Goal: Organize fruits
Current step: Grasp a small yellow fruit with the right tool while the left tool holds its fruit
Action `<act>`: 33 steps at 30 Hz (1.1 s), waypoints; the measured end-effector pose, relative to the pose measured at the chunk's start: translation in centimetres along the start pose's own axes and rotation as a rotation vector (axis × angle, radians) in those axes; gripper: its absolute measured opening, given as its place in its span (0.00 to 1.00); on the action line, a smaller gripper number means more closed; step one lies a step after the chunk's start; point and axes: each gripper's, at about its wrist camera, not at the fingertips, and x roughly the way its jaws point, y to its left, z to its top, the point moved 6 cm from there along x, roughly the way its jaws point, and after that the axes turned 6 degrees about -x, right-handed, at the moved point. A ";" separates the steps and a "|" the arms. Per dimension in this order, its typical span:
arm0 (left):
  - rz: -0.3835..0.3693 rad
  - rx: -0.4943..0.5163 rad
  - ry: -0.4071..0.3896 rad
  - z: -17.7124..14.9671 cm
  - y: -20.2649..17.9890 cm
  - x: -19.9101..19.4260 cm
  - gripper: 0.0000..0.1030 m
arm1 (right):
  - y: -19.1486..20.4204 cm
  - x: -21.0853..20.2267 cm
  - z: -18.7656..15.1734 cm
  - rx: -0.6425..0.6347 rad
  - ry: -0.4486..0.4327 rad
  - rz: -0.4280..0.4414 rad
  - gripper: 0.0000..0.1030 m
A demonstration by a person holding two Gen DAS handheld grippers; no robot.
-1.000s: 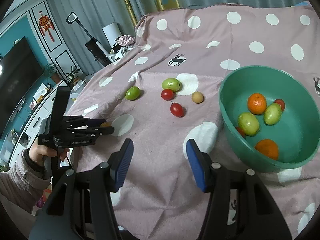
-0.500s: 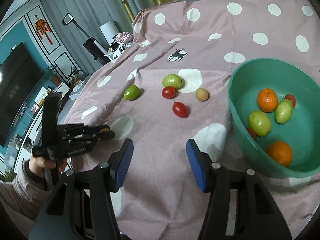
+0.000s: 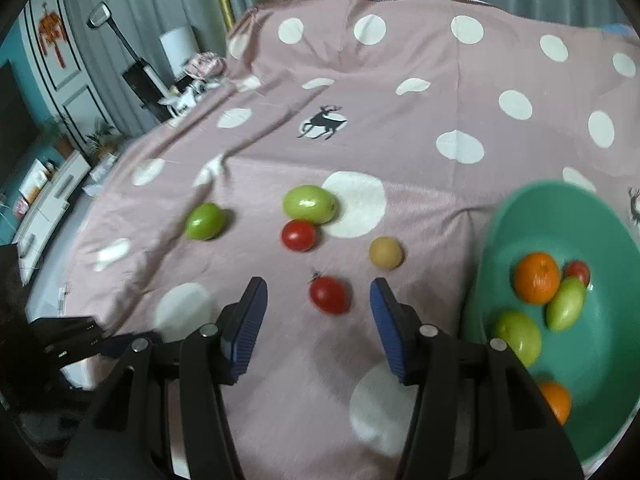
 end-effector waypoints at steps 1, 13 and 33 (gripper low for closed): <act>-0.004 0.000 -0.001 0.0 0.1 0.0 0.26 | 0.0 0.6 0.3 -0.018 0.011 -0.028 0.50; -0.038 -0.033 -0.014 0.2 1.7 0.2 0.26 | -1.4 6.3 2.5 -0.118 0.151 -0.244 0.35; -0.059 -0.058 -0.029 0.4 2.5 0.0 0.26 | -3.8 8.7 2.8 -0.212 0.283 -0.397 0.25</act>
